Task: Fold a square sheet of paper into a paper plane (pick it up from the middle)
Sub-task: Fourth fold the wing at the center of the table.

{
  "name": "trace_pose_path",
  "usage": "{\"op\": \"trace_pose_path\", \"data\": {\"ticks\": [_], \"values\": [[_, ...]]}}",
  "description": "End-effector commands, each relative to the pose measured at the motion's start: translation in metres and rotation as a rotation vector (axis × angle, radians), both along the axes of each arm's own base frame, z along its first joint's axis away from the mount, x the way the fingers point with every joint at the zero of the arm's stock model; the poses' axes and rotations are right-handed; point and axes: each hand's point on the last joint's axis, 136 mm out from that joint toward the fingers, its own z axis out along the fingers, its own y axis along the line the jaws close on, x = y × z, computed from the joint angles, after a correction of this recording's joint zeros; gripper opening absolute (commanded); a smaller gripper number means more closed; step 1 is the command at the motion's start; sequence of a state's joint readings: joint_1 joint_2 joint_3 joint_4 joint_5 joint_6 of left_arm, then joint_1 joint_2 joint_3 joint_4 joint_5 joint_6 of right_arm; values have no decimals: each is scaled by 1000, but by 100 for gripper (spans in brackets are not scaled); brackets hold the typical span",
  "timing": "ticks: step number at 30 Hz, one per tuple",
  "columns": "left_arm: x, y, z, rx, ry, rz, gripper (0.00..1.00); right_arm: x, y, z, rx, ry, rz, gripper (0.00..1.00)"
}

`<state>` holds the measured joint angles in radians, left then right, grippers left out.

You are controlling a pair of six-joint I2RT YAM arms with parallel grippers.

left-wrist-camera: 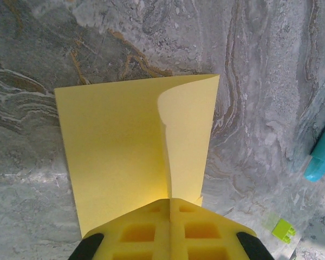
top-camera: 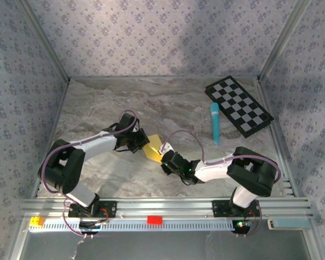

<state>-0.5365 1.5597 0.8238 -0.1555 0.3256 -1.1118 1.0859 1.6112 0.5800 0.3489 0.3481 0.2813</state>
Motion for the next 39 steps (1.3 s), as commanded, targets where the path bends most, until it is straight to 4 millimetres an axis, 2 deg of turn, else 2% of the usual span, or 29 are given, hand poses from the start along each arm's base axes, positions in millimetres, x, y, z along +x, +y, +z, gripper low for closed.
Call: {"op": "trace_pose_path", "data": {"ticks": [1, 5, 8, 17, 19, 28, 35, 39], "values": [[4, -2, 10, -17, -3, 2, 0, -1, -1, 0, 18, 12, -4, 11], [4, -1, 9, -13, -1, 6, 0, -2, 0, -2, 23, 24, 5, 9], [4, 0, 9, -11, -2, 8, 4, -3, 0, -4, 17, 35, 6, 7], [3, 11, 21, 30, -53, 24, 35, -5, 4, -16, 49, 123, -11, 5], [2, 15, 24, 41, -66, 30, 37, -6, 7, -18, 62, 143, -10, 4], [-3, 30, 32, 68, -108, 66, 37, -8, 11, -22, 118, 232, 12, 4], [-10, 20, 30, 5, -107, 20, 17, -5, 10, -20, 118, 273, -11, 5], [-16, 21, 25, -6, -101, 16, 22, -3, 11, -17, 133, 307, -38, 6]]}}
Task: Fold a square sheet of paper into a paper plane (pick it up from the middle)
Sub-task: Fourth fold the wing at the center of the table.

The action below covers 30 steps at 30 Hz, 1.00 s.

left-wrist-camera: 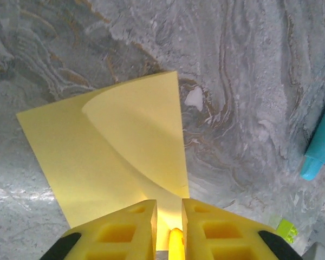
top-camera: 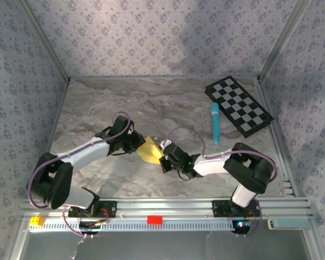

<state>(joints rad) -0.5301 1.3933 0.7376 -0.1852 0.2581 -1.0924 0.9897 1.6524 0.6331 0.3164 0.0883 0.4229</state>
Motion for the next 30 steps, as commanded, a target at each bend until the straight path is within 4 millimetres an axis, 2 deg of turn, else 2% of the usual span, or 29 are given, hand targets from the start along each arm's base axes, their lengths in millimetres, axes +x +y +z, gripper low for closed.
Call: {"op": "trace_pose_path", "data": {"ticks": [1, 6, 11, 18, 30], "values": [[-4, -2, 5, -31, -17, -15, 25, -3, -3, -7, -16, 73, -28, 6], [-1, -5, 7, -48, -33, -14, 28, 4, -11, 1, -8, 45, -99, 6], [3, -15, 6, -76, -26, -46, 24, 11, -26, 6, -28, 16, -193, 6], [13, -37, 8, -149, -29, -95, 19, 6, -14, 7, 6, 53, -154, 6], [18, -48, -1, -169, -6, -110, 10, 2, -11, -3, 58, 144, -133, 6]]}}
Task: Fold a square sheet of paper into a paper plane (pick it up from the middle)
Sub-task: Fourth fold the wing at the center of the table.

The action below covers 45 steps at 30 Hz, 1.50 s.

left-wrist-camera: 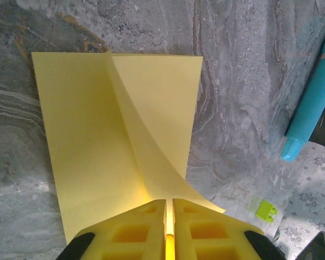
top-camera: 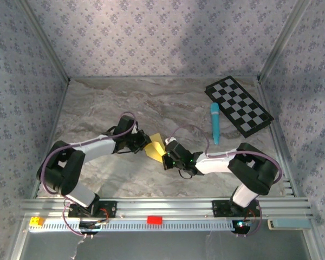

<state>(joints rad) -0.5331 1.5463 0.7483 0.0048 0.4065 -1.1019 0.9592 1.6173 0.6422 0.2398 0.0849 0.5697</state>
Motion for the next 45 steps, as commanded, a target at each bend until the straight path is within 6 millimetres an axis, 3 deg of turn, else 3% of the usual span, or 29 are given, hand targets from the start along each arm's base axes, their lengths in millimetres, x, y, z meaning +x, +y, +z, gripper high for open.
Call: {"op": "trace_pose_path", "data": {"ticks": [1, 15, 19, 28, 36, 45], "values": [[7, -13, 13, -45, -29, -23, 9, -3, 2, -6, 23, 53, -2, 6], [5, -20, 11, -43, -41, -30, 8, 0, -4, -4, 61, 81, -46, 6], [5, -17, 14, -27, -53, -27, 21, 3, -6, 3, 67, 47, -56, 6], [13, -18, 22, -30, -72, -14, 63, 2, -6, 8, -10, -42, -8, 7], [19, -16, 14, -8, -40, 6, 66, 2, -2, 9, -92, -95, 35, 7], [14, 0, 19, 44, -59, 44, 61, 0, 2, 2, -69, -26, 27, 7]]}}
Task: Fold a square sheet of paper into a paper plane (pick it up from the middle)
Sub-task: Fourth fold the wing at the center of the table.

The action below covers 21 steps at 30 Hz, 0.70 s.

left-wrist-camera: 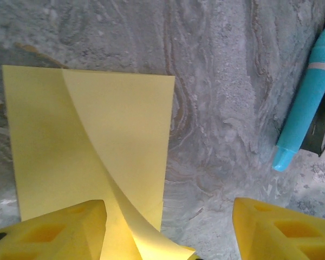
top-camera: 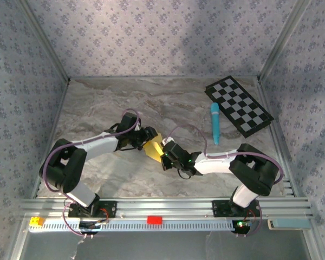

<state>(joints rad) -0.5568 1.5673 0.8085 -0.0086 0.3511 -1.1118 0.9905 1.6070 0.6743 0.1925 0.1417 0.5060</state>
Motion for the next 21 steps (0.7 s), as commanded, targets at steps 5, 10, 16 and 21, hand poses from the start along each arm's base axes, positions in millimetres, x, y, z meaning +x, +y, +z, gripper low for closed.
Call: {"op": "trace_pose_path", "data": {"ticks": [5, 10, 16, 21], "values": [[-2, 16, 16, 37, -47, 36, 49, 2, -4, -7, 91, 89, -56, 6], [-5, 15, 14, 33, -38, 23, 31, 2, -8, -8, 141, 113, -65, 5], [-4, 7, 13, 2, -34, -1, 16, 1, -10, -11, 178, 159, -90, 5], [-3, -2, 16, -35, -47, -36, 10, 1, -10, -14, 189, 191, -97, 5]]}}
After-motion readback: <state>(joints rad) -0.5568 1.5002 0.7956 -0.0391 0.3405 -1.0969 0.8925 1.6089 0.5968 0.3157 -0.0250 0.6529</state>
